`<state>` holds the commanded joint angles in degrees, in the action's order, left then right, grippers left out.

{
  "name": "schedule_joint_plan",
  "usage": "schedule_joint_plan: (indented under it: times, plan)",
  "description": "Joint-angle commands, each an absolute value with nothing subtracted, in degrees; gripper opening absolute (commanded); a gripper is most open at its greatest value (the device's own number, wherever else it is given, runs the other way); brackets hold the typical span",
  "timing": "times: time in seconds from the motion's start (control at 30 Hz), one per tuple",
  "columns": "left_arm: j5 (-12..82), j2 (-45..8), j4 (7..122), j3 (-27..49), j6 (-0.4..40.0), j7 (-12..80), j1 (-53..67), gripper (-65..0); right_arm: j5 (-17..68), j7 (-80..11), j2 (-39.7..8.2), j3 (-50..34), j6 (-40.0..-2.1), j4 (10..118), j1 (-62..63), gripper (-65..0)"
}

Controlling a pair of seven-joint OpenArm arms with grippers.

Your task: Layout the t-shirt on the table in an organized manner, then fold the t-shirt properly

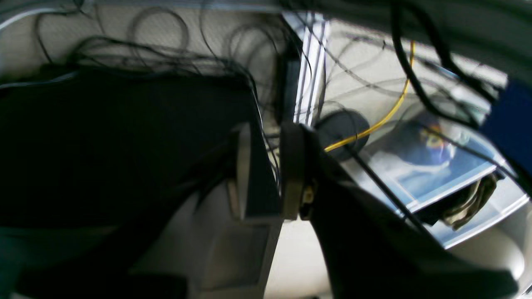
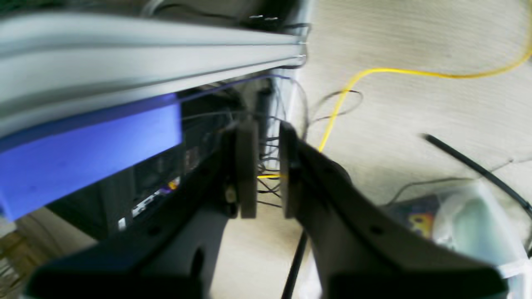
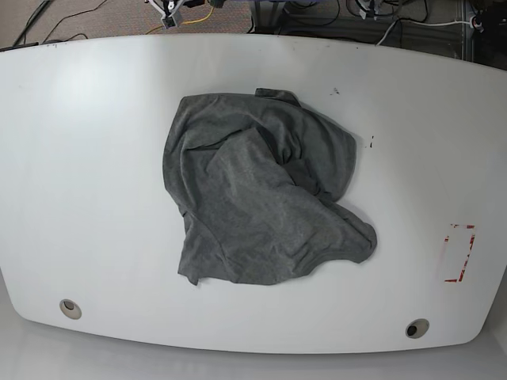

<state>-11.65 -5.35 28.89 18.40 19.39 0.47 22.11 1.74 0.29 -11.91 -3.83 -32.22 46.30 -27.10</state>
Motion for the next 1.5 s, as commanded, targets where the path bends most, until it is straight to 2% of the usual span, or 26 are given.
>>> schedule_joint_plan:
  times: [0.1,0.17,0.33,0.37,1.0,1.1,1.5]
  plan:
    - [-10.96,-5.59,33.11,18.24,19.46,2.93,24.03,-50.5,1.75,0.23,-12.1,-4.14,-32.44,49.98,-29.11,-56.3]
    - [-9.02,-6.18,36.46,18.44,21.18,4.92,24.51,-49.8,1.9,-0.56,-12.63,-4.94,-33.9,53.86,-31.42,-56.4]
    - [-6.14,-6.64,44.51,18.23,21.36,9.43,27.33,-47.4,1.8,-1.19,-12.52,-5.62,-33.84,60.69,-34.85,-56.4]
    - [-12.09,-4.18,24.48,18.86,19.38,-1.54,18.59,-54.0,1.63,-0.22,-9.8,-3.21,-32.22,41.1,-23.16,-57.1]
    - [-12.0,-4.18,24.4,19.03,19.3,-2.59,18.77,-54.0,1.54,-0.13,-10.07,-3.38,-32.31,38.37,-22.37,-57.1]
    - [-12.0,-4.18,24.31,19.12,19.3,-4.97,19.21,-54.0,1.54,0.13,-10.07,-3.21,-32.31,38.37,-22.46,-57.1]
    - [-11.91,-4.18,24.48,19.21,19.21,-10.07,21.23,-54.0,1.45,6.37,-9.98,-3.38,-31.96,38.29,-25.27,-57.2]
